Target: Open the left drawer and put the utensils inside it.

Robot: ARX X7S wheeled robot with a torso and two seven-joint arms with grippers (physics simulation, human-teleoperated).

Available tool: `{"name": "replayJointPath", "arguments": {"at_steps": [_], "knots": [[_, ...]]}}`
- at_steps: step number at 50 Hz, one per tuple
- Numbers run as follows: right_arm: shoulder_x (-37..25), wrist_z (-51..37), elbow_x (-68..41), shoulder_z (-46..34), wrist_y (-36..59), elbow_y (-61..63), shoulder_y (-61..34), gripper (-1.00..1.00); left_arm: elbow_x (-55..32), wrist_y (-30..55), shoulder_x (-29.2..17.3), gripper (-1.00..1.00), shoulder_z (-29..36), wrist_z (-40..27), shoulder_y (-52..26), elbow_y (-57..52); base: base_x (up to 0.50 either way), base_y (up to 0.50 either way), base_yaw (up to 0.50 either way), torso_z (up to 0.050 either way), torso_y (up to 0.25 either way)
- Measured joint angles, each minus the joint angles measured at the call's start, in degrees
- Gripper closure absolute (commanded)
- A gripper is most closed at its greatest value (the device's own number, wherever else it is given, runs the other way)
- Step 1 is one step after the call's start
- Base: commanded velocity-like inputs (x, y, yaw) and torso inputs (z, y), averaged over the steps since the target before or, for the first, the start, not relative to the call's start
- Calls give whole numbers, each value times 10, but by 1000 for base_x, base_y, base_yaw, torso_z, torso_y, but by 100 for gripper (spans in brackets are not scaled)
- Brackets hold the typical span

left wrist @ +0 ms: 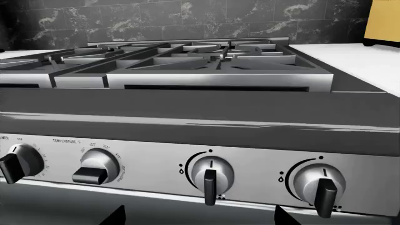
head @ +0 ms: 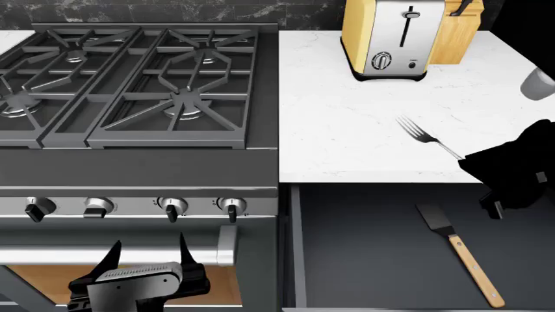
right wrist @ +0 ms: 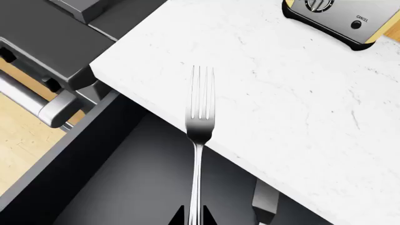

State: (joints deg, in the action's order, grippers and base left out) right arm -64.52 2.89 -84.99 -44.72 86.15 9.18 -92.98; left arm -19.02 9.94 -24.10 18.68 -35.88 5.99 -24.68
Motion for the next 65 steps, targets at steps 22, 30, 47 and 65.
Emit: {"name": "replayJointPath", "arguments": {"at_steps": [22,30,47,65], "knots": [[-8,4,-18,1,0,20,14,100,123,49,142,-100,-123,160,28,-18,0,0,0,0,0],[-5,6,-20,-9,-6,30,23,100,145,57,168,-100,-145,188,34,-19,0,0,0,0,0],[-2,27,-3,-44,-21,54,43,100,153,59,177,-100,-155,196,35,-16,0,0,0,0,0],[6,52,22,-77,-38,52,60,100,147,61,170,-100,-149,185,34,-17,0,0,0,0,0]]}}
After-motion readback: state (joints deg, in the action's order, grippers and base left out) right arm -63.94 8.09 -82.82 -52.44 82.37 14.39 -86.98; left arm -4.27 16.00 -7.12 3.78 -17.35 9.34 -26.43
